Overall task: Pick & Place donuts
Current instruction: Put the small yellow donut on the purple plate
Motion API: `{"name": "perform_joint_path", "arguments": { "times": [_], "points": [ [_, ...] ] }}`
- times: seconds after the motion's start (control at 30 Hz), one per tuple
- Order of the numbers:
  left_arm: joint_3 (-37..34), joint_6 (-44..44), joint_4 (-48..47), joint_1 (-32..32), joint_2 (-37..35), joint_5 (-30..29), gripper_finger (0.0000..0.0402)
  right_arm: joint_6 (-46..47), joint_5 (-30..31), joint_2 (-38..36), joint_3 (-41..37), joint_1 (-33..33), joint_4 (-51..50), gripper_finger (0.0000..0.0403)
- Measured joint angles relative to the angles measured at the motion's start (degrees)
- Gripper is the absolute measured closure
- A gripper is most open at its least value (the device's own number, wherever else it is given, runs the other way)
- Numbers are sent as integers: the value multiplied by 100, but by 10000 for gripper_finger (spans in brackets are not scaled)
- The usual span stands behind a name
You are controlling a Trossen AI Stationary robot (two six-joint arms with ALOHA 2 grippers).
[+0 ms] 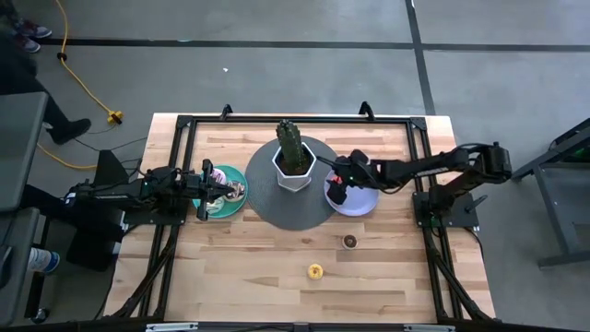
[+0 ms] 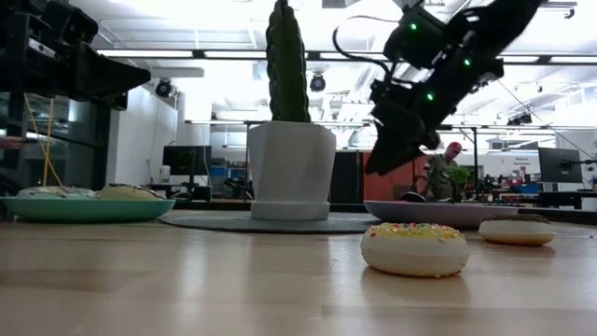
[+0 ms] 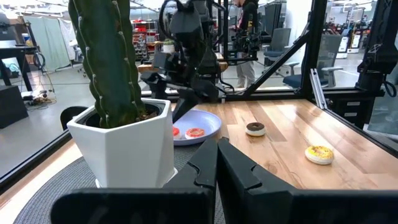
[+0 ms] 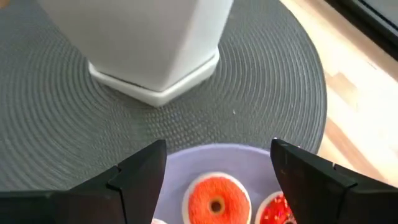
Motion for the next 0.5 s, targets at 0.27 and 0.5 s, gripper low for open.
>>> {"name": "perform_joint_path", "arguments": {
  "times": [0.27,0.5],
  "points": [
    [0,0,0,0,0,0,401,-2,-562,-125,647,145,-987,123],
    [0,0,0,0,1,0,401,-332,-1113,-618,673,551,-1536,123]
  ]
}}
